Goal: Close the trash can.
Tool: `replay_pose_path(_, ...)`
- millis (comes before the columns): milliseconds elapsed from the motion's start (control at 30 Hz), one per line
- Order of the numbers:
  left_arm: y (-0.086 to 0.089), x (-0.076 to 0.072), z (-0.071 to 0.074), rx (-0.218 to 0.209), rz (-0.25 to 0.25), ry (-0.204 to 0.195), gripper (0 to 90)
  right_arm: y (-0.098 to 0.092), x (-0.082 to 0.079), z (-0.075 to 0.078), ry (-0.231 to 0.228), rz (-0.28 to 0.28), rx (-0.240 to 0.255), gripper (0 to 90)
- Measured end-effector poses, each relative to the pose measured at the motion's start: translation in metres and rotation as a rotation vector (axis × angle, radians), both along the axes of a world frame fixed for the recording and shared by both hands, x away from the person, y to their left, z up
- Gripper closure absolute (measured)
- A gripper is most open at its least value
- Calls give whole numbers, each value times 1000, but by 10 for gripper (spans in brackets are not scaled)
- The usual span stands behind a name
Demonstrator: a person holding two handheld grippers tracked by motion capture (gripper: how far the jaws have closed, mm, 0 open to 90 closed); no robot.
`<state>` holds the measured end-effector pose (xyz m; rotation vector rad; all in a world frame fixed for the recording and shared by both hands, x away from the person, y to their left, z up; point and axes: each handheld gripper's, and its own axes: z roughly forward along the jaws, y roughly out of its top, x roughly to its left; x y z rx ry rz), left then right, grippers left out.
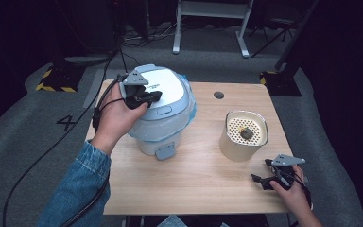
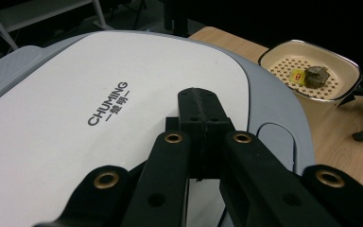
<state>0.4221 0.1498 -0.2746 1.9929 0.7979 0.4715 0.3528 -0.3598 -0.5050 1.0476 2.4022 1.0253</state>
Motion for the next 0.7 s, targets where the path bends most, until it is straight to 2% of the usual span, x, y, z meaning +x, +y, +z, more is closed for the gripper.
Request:
replay_pose_path(167,-1,0,-1,-17,0,-7,899,0,0,0,1,0,1,77)
replay_pose_path(233,-2,0,-1,-72,-6,20,692,0,0,0,1,1,1,77)
replay_pose_path(267,-3,-1,-1,-84,-10,23,589,0,0,0,0,0,0,77)
replay_pose_path(300,-3,-1,-1,-84,-10,23,545,0,0,0,0,0,0,77)
replay_pose_path(333,-4,-3,-1,-88,-21,7,545,0,0,0,1,1,1,77)
replay_pose_path(367,-5,-6,1,-83,-37,-23,455,0,0,0,1,0,0,77)
replay_pose_path(467,-7,-11,3,-75,-56,-33,408,0,0,0,1,1,2,77)
replay_pose_path(700,-10,-43,8,-67,-101,-71,363,0,0,0,2,4,3,77)
